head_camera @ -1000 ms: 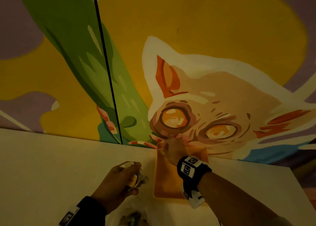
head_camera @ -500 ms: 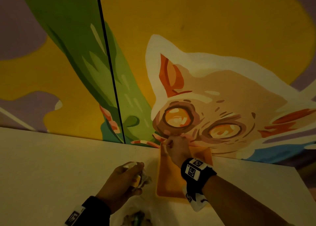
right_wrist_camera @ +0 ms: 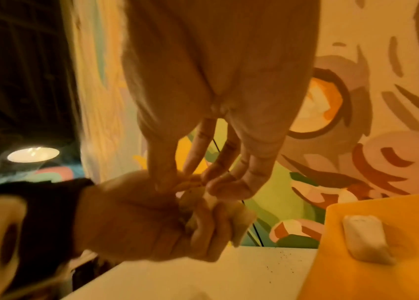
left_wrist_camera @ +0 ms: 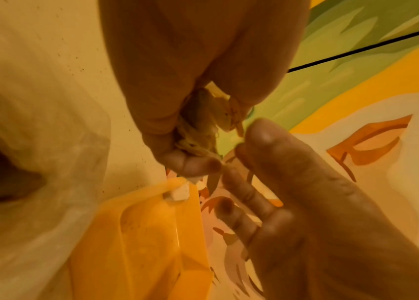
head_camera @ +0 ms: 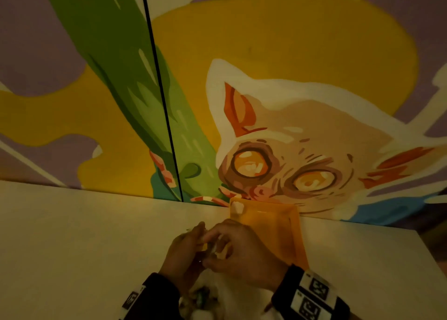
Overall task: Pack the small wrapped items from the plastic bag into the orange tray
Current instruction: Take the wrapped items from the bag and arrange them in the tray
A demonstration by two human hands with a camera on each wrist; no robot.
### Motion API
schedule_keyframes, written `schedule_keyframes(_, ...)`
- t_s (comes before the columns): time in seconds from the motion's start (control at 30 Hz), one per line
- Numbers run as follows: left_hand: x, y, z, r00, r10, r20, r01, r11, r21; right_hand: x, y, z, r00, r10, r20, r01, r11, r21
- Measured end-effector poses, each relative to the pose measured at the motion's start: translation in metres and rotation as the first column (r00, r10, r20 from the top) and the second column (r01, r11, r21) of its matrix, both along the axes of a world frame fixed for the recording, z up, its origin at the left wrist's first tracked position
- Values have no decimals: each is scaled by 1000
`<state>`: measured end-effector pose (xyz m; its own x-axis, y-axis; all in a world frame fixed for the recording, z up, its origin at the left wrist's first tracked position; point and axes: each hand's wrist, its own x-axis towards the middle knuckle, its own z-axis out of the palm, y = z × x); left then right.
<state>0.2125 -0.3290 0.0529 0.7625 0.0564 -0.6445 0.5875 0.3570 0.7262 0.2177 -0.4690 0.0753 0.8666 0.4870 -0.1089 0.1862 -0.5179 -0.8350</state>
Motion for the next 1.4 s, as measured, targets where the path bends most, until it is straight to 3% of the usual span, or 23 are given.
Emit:
schedule_keyframes(0.1, -3, -7, 3, 1000, -12, 4, 12, 1000, -23, -8, -1, -11, 994, -17, 105, 25, 997, -78)
schedule_keyframes(0.3, -12, -10, 8, 995, -101, 23, 103, 993, -61, -17, -1, -8, 976, -112, 187, 116, 993, -8)
schedule_keyframes(0.4, -14, -11, 9, 999, -31, -11, 28, 980, -196, -17, -1, -8, 965, -222, 140, 214, 974, 71)
schedule_keyframes(0.53, -17, -11, 16, 999, 25, -20, -30, 951, -308, -12, -6, -6, 945, -323, -48, 325, 916, 235)
schedule_keyframes(0.63, -16, -9, 15, 1000, 13, 2, -12, 958, -286, -7, -11, -2, 942, -310, -127, 335, 888, 314)
schedule_keyframes(0.87, -17, -7, 16, 989, -98, 112, 122, 964, -237, 7, -20, 8, 904, -413, -108, 421, 823, 381)
schedule_keyframes(0.97, -19, -6, 17, 971, -155, 183, 181, 974, -138, 8, -21, 13, 903, -406, -136, 426, 815, 392)
schedule_keyframes(1.17, -21, -7, 17, 951, -148, 270, 158, 987, -15, 4, -19, 17, 876, -404, -265, 482, 767, 424)
schedule_keyframes(1.27, -21, -8, 18, 944, -138, 301, 141, 990, 13, 0, -19, 14, 889, -353, -293, 448, 804, 391)
schedule_keyframes(1.4, -22, -8, 14, 939, -143, 313, 140, 990, 31, -2, -18, 11, 908, -354, -225, 415, 836, 360)
